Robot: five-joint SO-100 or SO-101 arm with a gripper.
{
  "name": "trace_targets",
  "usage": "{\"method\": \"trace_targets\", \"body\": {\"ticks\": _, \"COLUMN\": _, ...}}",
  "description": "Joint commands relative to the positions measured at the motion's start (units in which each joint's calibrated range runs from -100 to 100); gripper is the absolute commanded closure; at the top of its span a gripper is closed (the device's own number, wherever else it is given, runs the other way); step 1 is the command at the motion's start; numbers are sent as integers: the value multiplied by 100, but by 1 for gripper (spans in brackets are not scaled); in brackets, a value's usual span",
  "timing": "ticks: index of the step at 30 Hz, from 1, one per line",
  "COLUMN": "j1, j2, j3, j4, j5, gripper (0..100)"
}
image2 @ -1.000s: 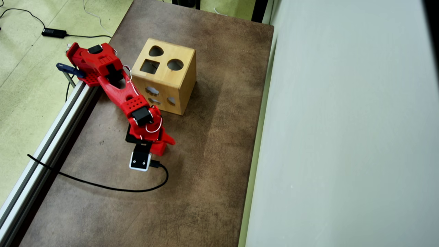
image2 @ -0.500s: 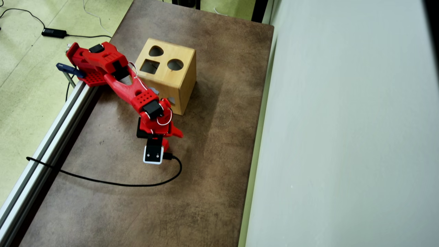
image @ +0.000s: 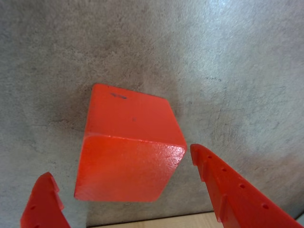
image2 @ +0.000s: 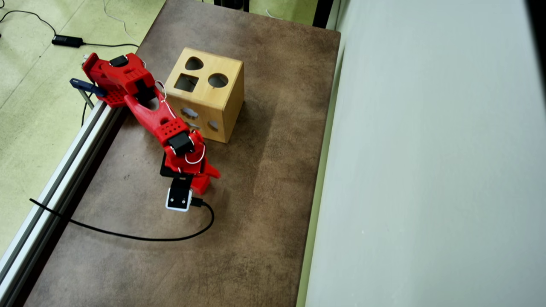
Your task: Pick and place the red cube on the square hole
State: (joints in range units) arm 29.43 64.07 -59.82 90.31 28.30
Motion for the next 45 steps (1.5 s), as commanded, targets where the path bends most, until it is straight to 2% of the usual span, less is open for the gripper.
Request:
{"method": "trace_targets", "body": {"ticks": 1, "j1": 14, "j2": -84, "j3": -252, "j4": -61, "j5": 34, "gripper": 58}}
{"method": "trace_targets", "body": {"ticks": 16, "j1": -16, "j2": 52, "j3": -252, "j4": -69, "j5": 24, "gripper": 60}}
{"method": "trace_targets", "body": {"ticks": 26, "j1": -1, "j2": 52, "j3": -252, "j4": -69, "j5": 15, "gripper": 90}}
{"method": "trace_targets", "body": {"ticks": 30, "j1": 7, "j2": 52, "j3": -252, "j4": -69, "j5": 15, "gripper": 96}}
{"method": "trace_targets", "body": {"ticks": 45, "j1": 81, "j2": -288, "j3": -252, "j4": 28, "j5": -5, "gripper": 97}}
